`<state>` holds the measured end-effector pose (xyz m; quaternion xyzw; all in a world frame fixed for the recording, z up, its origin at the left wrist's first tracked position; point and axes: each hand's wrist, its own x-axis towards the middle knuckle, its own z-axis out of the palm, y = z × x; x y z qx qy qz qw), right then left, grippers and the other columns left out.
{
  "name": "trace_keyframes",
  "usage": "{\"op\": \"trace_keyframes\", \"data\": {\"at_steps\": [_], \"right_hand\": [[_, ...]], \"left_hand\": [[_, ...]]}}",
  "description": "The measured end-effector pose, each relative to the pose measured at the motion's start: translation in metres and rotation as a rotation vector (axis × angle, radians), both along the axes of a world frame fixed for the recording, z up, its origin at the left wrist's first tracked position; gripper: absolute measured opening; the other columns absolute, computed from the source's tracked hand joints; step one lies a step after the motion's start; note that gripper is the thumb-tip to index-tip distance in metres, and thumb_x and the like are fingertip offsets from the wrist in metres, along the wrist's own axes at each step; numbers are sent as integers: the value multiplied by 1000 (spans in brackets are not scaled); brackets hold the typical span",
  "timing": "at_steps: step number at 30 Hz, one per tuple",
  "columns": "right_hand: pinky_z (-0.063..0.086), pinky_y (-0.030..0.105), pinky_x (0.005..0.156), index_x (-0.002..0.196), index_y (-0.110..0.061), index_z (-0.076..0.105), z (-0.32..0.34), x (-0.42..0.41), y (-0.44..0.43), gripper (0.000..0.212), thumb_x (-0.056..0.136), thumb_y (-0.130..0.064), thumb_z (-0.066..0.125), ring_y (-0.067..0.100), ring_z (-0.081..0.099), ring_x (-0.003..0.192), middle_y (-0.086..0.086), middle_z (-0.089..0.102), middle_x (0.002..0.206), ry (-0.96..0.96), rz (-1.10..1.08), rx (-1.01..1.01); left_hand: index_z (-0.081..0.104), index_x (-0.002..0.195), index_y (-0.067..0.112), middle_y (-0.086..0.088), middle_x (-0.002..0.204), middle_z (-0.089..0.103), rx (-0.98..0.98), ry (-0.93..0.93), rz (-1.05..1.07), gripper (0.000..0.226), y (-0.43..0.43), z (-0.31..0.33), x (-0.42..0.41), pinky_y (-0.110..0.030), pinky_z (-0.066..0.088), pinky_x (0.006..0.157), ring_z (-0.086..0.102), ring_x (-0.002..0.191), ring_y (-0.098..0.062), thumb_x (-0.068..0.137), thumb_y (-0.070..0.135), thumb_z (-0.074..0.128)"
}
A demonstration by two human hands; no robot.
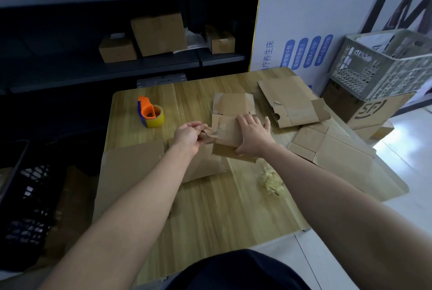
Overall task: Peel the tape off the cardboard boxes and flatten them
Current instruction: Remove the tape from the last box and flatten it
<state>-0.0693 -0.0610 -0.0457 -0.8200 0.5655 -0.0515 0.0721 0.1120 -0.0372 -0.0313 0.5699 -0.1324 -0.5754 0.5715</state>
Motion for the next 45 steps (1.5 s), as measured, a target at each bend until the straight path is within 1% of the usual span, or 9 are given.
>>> {"op": "trace_keyframes", "data": {"at_steps": [9, 15, 19, 23, 27, 31, 38, 42, 45], "right_hand": [[1, 57, 114, 143, -22, 21, -3, -67, 7, 101, 62, -31, 81, 27, 25, 135, 2, 28, 144, -212, -112, 1], [14, 55, 113, 141, -22, 23, -4, -108, 7, 102, 60, -28, 84, 27, 26, 133, 2, 30, 142, -331, -178, 11], [24, 51, 108, 141, -21, 22, -5, -159, 11, 103, 59, -30, 84, 30, 30, 127, 5, 31, 140, -350, -400, -37], [23, 56, 108, 138, -20, 23, 1, -184, 8, 99, 59, -29, 83, 30, 29, 130, 5, 31, 139, -344, -538, -120], [24, 54, 108, 139, -20, 23, 6, -195, 7, 103, 56, -28, 83, 28, 30, 131, 5, 31, 140, -387, -535, -189], [25, 53, 109, 140, -19, 23, 4, -212, 15, 105, 56, -31, 85, 28, 29, 132, 5, 30, 142, -394, -522, -182], [26, 49, 110, 142, -17, 21, -11, -218, 26, 107, 58, -34, 84, 27, 29, 132, 6, 29, 143, -420, -439, -91], [26, 46, 111, 143, -15, 21, -8, -211, 24, 107, 59, -35, 83, 26, 29, 131, 5, 31, 142, -447, -371, -66], [29, 46, 109, 143, -13, 22, -3, -200, 18, 106, 59, -32, 83, 26, 32, 129, 5, 32, 141, -456, -356, -72]], "left_hand": [[61, 88, 13, -3, 84, 69, 87, -214, 195, 15, -21, -16, 2, -20, 51, 56, 66, 71, -15, 85, -1, 62], [59, 84, 11, -8, 77, 67, 105, -57, 342, 19, -28, -21, -21, -18, 47, 46, 63, 60, -14, 85, -7, 55], [58, 89, 13, -7, 88, 67, 78, -105, 455, 20, -33, -23, -20, -21, 53, 57, 64, 70, -15, 85, -6, 57], [62, 85, 15, -5, 85, 67, 14, -258, 177, 20, -28, -34, -69, -20, 51, 49, 64, 63, -12, 84, -5, 63], [60, 91, 10, -10, 98, 68, -109, -593, -200, 14, -12, -57, -135, -31, 54, 79, 65, 84, -21, 85, -2, 63], [58, 96, 14, -2, 97, 64, -210, -924, -578, 13, 12, -89, -177, -24, 47, 76, 60, 88, -17, 88, 4, 60], [53, 110, 8, -7, 105, 60, -42, -902, -907, 42, 29, -131, -202, -18, 43, 79, 57, 93, -17, 74, 3, 75], [34, 125, 10, -7, 122, 41, -5, -754, -873, 70, 31, -131, -204, -29, 45, 91, 51, 109, -22, 70, 2, 77], [29, 125, 13, -5, 121, 37, -13, -731, -798, 59, 32, -130, -195, -22, 36, 86, 42, 111, -16, 79, 4, 67]]}}
